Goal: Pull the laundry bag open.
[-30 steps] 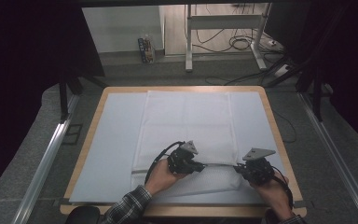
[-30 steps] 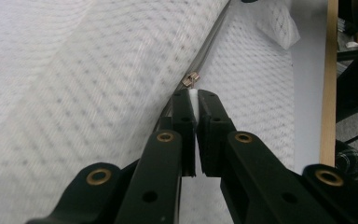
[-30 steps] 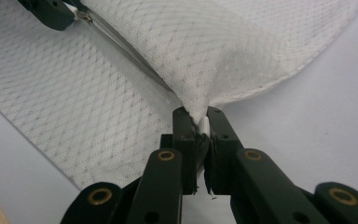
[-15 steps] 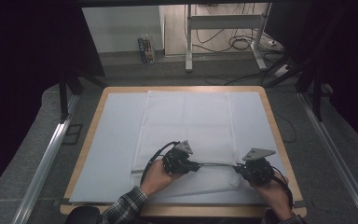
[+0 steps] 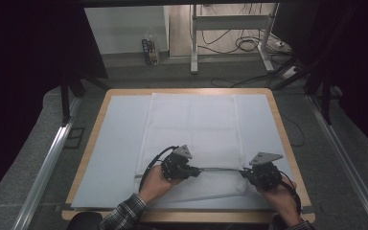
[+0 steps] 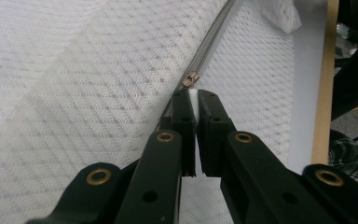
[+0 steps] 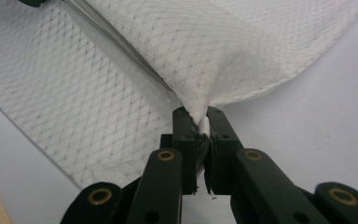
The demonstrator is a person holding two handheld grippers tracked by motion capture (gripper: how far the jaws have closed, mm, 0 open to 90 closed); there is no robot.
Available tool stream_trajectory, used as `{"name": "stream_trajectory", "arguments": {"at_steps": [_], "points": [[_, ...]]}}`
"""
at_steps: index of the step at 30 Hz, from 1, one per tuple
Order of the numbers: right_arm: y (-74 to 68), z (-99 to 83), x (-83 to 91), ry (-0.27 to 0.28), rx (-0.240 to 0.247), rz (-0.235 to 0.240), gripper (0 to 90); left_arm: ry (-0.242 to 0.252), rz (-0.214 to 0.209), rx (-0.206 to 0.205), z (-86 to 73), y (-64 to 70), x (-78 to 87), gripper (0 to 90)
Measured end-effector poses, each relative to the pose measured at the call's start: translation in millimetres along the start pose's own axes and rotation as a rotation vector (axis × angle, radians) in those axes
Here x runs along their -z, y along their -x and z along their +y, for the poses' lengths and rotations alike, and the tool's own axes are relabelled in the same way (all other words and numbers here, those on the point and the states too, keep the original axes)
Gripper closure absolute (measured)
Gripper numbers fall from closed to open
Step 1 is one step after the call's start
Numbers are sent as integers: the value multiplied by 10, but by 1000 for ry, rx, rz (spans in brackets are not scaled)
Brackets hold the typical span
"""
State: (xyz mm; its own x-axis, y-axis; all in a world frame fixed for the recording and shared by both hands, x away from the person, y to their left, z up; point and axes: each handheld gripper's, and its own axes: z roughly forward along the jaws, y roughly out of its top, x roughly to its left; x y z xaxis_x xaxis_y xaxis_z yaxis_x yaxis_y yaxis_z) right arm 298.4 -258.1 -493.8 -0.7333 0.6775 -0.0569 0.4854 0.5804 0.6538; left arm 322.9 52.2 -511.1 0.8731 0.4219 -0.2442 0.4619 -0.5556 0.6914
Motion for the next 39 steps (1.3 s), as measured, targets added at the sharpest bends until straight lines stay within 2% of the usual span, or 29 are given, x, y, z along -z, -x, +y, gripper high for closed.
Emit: {"name": "stream_trajectory", "arguments": {"at_steps": [32, 39], "points": [[-4, -2, 1, 0, 5, -9, 837, 10, 21, 38, -160, -61, 186, 876], [-2, -3, -1, 1, -5, -8, 838, 20, 27, 64, -238, -104, 283, 876]]}}
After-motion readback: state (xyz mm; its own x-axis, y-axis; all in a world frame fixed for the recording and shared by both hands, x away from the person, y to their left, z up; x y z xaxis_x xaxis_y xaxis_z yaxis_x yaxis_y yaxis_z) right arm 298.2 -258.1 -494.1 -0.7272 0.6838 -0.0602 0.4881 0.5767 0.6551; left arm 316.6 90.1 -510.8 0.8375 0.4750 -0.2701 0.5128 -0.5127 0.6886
